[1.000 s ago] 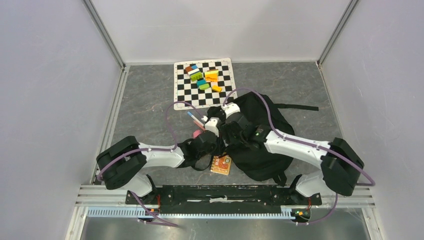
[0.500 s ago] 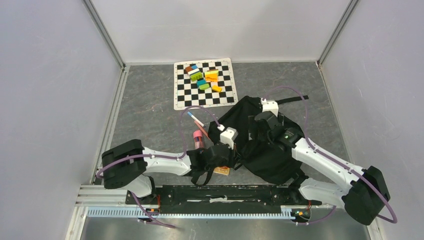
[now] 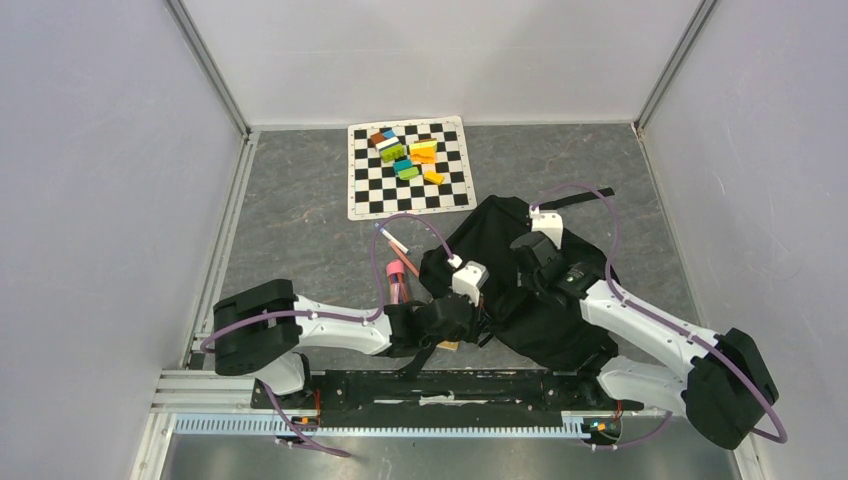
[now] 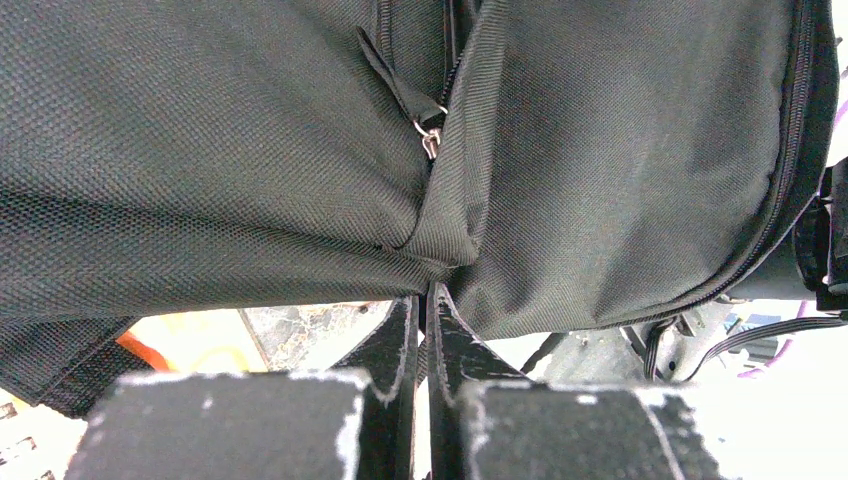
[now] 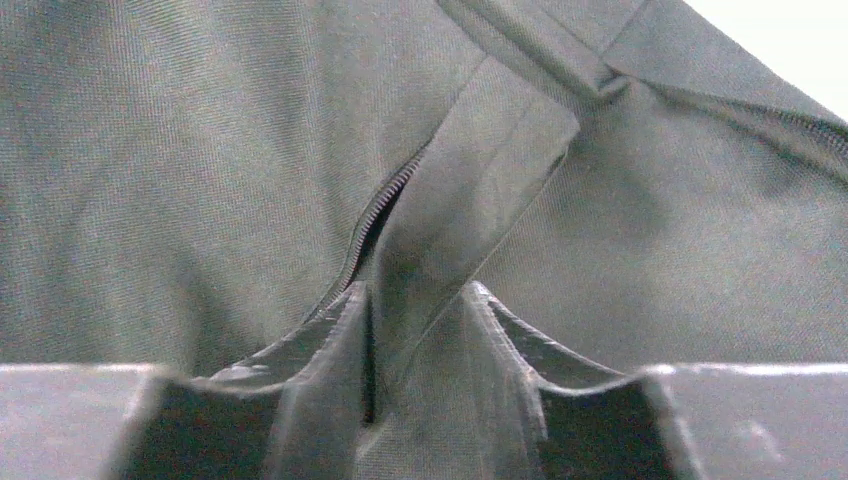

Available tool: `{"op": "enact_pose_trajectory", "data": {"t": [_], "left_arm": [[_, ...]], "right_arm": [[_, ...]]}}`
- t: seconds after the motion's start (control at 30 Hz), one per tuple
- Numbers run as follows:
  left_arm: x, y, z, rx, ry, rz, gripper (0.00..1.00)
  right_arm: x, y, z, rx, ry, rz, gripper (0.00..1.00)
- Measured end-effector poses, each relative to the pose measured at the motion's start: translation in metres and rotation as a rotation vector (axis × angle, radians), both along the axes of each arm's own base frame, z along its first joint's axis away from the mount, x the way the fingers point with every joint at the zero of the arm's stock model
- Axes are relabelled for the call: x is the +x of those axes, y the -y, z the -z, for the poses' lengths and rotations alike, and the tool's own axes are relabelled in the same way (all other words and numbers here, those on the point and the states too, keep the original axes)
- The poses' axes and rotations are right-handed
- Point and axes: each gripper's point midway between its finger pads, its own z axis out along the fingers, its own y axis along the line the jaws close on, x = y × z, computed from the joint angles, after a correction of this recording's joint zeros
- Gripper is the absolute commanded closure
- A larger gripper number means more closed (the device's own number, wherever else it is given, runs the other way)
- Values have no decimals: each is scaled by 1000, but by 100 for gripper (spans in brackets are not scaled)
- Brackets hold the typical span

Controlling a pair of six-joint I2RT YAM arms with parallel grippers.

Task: Pack the student bag
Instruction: Adjust the student bag at the center of the board.

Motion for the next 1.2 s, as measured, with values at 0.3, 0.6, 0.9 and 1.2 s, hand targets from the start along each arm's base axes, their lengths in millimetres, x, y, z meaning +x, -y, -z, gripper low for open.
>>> {"op": "enact_pose_trajectory", "data": {"t": [0.3, 0.6, 0.9, 1.2], "left_arm": [[-4, 2, -1, 21, 28, 46, 41], [-7, 2, -72, -50, 82, 53, 15], [30, -17, -120, -84, 105, -74, 12], [78, -8, -86, -11, 52, -151, 10]], "right_arm": [[12, -3, -2, -15, 23, -42, 100], [53, -27, -50, -114, 179, -329, 100], [62, -41, -68, -182, 270, -551, 100], [45, -17, -64, -70, 378, -384, 100]]}}
